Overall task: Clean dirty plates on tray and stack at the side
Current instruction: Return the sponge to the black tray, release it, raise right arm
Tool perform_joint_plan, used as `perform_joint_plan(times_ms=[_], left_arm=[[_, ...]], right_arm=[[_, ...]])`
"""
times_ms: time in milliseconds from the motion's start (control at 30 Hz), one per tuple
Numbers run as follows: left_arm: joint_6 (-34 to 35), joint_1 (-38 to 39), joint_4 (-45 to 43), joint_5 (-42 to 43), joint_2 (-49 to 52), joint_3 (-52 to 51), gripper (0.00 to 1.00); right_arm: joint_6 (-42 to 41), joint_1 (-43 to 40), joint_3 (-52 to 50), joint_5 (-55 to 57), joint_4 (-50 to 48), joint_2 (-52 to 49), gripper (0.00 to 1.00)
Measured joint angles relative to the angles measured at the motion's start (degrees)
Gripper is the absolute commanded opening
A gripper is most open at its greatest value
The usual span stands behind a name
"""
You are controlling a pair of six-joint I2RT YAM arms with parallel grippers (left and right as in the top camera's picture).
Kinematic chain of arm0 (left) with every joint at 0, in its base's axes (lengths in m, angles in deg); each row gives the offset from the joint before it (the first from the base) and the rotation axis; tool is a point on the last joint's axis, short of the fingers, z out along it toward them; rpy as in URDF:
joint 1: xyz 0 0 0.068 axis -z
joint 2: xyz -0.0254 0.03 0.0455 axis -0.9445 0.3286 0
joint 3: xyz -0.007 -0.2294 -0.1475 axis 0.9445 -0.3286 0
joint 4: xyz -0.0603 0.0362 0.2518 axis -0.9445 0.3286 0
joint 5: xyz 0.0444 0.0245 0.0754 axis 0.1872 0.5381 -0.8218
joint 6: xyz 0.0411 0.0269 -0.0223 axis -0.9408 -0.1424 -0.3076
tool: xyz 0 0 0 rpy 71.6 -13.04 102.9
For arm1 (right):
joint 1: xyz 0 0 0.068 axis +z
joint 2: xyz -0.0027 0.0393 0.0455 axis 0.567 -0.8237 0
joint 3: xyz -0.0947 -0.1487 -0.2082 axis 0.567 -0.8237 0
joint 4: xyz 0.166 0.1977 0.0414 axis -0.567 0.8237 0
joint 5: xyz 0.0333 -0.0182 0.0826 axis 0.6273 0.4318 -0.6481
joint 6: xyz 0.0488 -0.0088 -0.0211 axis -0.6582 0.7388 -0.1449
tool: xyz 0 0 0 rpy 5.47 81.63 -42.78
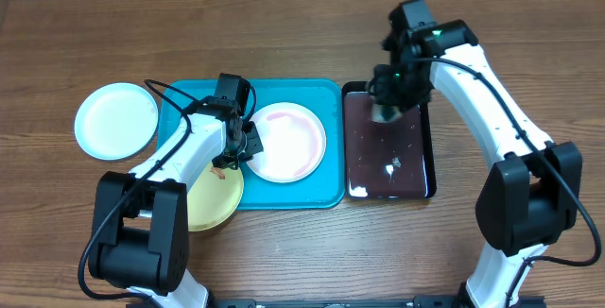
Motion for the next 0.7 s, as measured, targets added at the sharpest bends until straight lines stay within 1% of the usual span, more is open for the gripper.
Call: perform_joint_plan(times_ms=[100,200,333,367,433,467,567,633,700], left_arm=[[0.0,0.0,-0.04,0.0,0.0,0.0,0.06],[0.0,0.0,-0.07,0.0,0.0,0.0,0.06],[0.0,0.0,-0.09,0.0,0.0,0.0,0.08],[0.0,0.0,-0.09,0.0,0.0,0.0,0.08],[0.0,0.0,-0.11,0.0,0.0,0.0,0.08],[0.0,0.0,-0.11,0.02,0.0,0.0,0.08],[0.0,0.0,-0.13,0.02,0.0,0.0,0.1],[-0.02,0.0,-0.11,0.02,0.0,0.0,0.14],[-0.02,0.0,-0.11,0.02,0.0,0.0,0.17]], right_arm=[[0.22,-0.85,-3.54,3.17,-0.92,0.0,0.04],[0.26,-0.9,-8.28,5.38,-5.09,0.0,0.04],[0.22,-0.85,-12.96,6.78,-10.16,0.0,0.1],[0.28,-0.85,-13.44,6.95,-10.71,0.0,0.13],[0.07,-0.85,-13.84,7.13,-11.28,0.0,0.25],[0.04,-0.85,-13.84,7.21,-11.76,0.0,0.29],[0.46,-0.85,-13.84,7.32,-12.48,0.0,0.34],[0.28,-0.85,-13.84,7.28,-12.28,0.0,0.45],[0.46,-0.85,-13.55,7.26,-11.06,0.0,0.55]])
